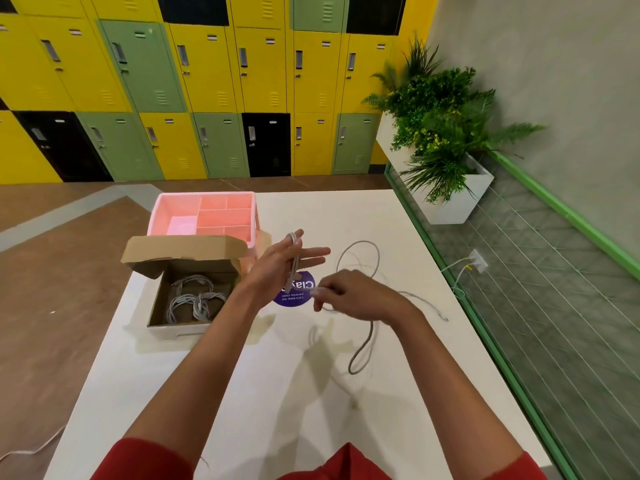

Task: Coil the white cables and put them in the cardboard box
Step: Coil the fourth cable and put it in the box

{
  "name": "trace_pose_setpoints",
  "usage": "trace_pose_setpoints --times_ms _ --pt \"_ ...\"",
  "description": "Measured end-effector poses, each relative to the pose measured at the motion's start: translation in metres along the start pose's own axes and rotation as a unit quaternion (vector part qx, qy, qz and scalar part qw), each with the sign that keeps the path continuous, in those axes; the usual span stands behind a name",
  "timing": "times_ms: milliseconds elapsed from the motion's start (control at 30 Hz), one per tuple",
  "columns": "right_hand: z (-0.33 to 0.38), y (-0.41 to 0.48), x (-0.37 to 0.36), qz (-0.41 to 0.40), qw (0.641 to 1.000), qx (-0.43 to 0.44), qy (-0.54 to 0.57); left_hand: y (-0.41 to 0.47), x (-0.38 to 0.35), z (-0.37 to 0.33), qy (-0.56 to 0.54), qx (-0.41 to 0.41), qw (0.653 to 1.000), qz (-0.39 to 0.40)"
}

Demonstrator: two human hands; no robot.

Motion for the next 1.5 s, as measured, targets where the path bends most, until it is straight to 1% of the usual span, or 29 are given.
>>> trace_pose_setpoints --times_ms 67,133,200,300,400,567,700,800,900,933,1067,1200,1300,1500 --pt "-0.004 0.003 0.013 -0.068 0.998 0.004 -0.007 -0.004 -0.002 0.002 0.005 0.026 1.0 0.013" --pt "-0.008 0.006 0.024 -0.119 0.993 0.005 -0.007 -0.009 -0.007 0.004 0.019 0.044 0.998 0.029" --pt "-0.011 0.007 0.031 -0.155 0.988 0.008 -0.002 -0.013 -0.012 0.007 0.028 0.06 0.995 0.077" --pt "-0.012 0.007 0.038 -0.183 0.983 0.019 0.009 -0.017 -0.02 0.01 0.036 0.085 0.985 0.146" --pt "-0.014 0.008 0.043 -0.209 0.976 0.024 0.053 -0.017 -0.024 0.013 -0.002 0.106 0.977 0.184" --pt "-0.023 0.01 0.049 -0.247 0.963 0.026 0.104 -0.024 -0.025 0.009 -0.087 0.086 0.963 0.241" --pt "-0.025 0.011 0.044 -0.27 0.947 0.04 0.169 -0.025 -0.025 0.008 -0.138 0.071 0.954 0.257" --pt "-0.026 0.015 0.037 -0.261 0.939 0.044 0.22 -0.024 -0.025 0.008 -0.213 0.08 0.927 0.299" --pt "-0.026 0.016 0.032 -0.214 0.952 0.043 0.217 -0.026 -0.027 0.006 -0.308 0.092 0.883 0.342" --pt "-0.025 0.015 0.03 -0.198 0.955 0.042 0.215 -0.027 -0.027 0.004 -0.327 0.087 0.879 0.336" --pt "-0.025 0.011 0.02 -0.151 0.96 0.061 0.229 -0.03 -0.027 0.001 -0.351 0.06 0.885 0.3" --pt "-0.026 0.011 0.013 -0.126 0.965 0.063 0.222 -0.032 -0.027 0.003 -0.362 0.067 0.89 0.269" --pt "-0.026 0.014 0.012 -0.118 0.972 0.058 0.196 -0.033 -0.028 0.003 -0.375 0.078 0.882 0.275" --pt "-0.029 0.012 0.022 -0.076 0.98 0.049 0.177 -0.024 -0.024 0.004 -0.358 0.06 0.886 0.288"
Point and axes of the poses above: each hand's wrist, its own y-axis towards the middle knuckle, its own x-axis out of the back of the hand, z = x × y, the point moved 2 cm from there along y, towards the middle knuckle, and after that the axes turned 5 degrees about -y, right-handed, at the moved point
